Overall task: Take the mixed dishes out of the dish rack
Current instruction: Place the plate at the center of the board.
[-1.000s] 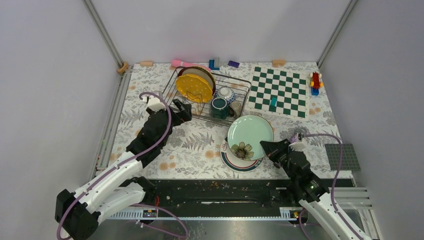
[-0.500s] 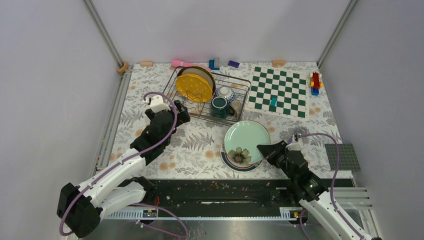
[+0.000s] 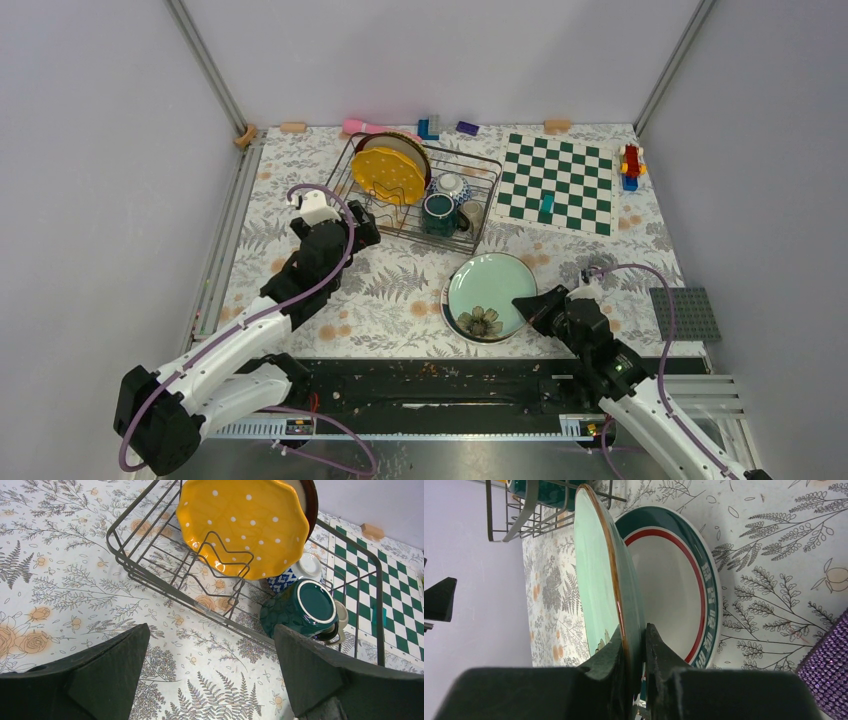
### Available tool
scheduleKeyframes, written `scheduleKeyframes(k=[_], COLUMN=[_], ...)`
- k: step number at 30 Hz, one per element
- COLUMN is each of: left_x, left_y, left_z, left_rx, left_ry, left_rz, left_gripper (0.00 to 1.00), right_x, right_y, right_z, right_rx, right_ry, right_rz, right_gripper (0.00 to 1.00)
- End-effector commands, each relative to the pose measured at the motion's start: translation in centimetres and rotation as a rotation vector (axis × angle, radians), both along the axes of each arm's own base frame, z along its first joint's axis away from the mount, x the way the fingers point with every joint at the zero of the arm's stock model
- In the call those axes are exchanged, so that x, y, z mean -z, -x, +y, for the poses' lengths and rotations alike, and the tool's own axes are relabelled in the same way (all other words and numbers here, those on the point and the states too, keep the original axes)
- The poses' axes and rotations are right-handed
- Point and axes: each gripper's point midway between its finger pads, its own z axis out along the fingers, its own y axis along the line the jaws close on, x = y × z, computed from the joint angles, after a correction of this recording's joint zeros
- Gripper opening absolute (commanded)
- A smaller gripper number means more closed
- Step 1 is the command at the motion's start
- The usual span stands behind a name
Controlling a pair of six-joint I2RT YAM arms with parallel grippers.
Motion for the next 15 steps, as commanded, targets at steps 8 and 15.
scheduleKeyframes(k=[8, 15], left_x=[-2.1, -2.0], left_y=[-0.9, -1.2], left_z=[-0.4, -0.7], left_rx=[-0.007, -0.001], left_ry=[0.011, 0.002], left_rz=[-0.045, -0.033], left_gripper=[0.99, 0.99], right_x=[-1.0, 0.1], right_y=[-0.9, -0.6], right_z=[-0.3, -0.5], right_rx=[0.082, 0.082], right_ry=[-0.070, -0.041], right_rz=[-0.006, 0.035], right_gripper=[0.03, 0.07])
